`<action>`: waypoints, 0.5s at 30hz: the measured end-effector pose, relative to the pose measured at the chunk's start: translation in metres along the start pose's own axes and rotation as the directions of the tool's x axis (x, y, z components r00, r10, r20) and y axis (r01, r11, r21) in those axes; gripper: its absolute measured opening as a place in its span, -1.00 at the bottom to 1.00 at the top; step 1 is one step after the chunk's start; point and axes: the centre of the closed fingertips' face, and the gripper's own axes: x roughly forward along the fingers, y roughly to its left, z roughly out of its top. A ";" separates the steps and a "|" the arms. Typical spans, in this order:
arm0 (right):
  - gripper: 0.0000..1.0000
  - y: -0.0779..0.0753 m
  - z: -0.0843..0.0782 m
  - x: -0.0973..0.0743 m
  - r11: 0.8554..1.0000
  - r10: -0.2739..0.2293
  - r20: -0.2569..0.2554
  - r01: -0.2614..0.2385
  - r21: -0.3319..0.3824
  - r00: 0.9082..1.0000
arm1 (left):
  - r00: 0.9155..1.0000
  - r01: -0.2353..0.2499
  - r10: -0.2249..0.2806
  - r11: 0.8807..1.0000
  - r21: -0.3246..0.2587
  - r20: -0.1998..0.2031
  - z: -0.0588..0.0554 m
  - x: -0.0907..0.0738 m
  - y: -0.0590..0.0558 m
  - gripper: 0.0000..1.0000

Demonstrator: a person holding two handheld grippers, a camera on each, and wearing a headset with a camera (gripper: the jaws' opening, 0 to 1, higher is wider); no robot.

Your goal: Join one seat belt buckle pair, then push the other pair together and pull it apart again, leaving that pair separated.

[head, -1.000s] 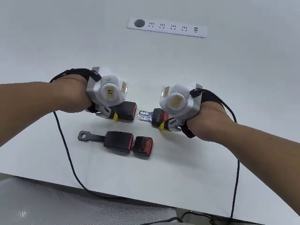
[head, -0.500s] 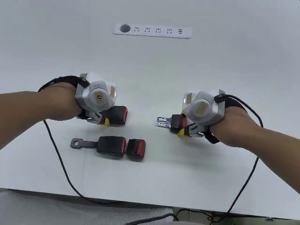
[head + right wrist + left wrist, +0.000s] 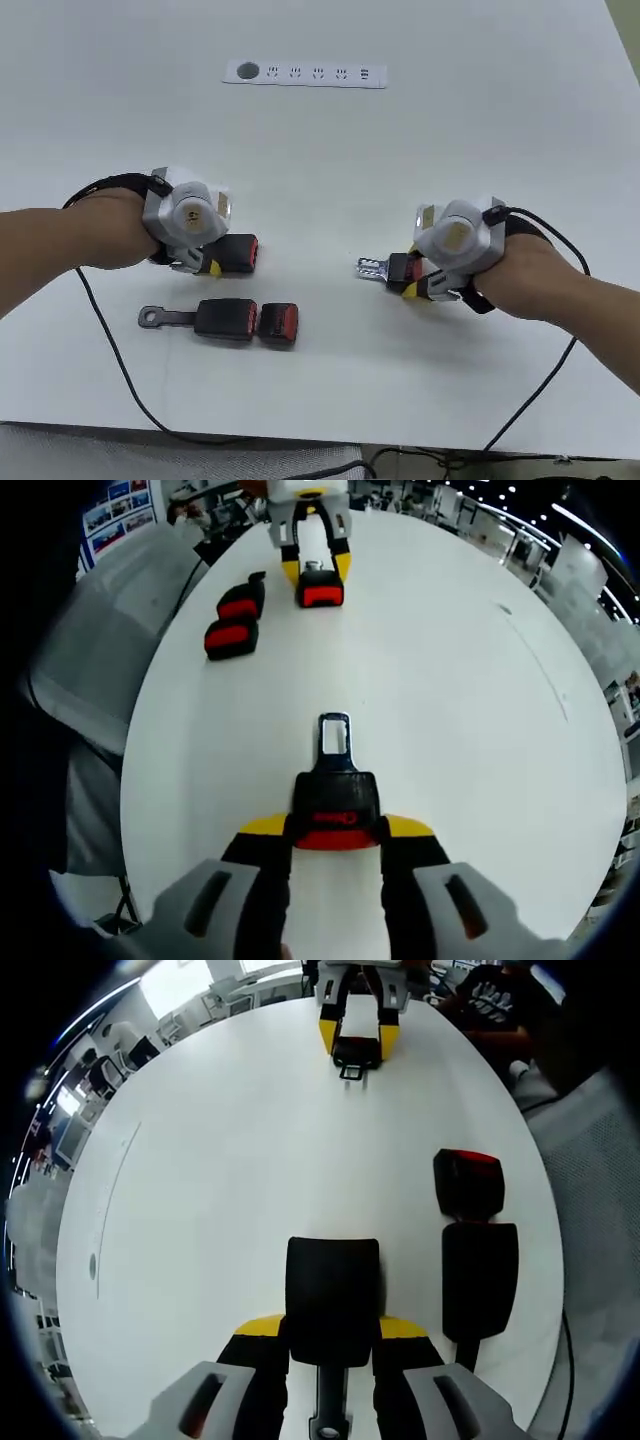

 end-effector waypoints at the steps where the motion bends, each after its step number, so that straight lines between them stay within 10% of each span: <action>1: -0.30 0.000 -0.004 -0.001 1.000 0.007 -0.002 -0.007 0.015 1.000 | 1.000 0.000 0.000 1.000 -0.002 0.000 0.000 0.000 0.000 -0.36; 15: -0.26 0.003 -0.006 -0.004 1.000 -0.001 -0.042 0.002 0.017 0.999 | 1.000 -0.006 0.006 1.000 0.023 0.016 0.001 -0.001 0.000 -0.35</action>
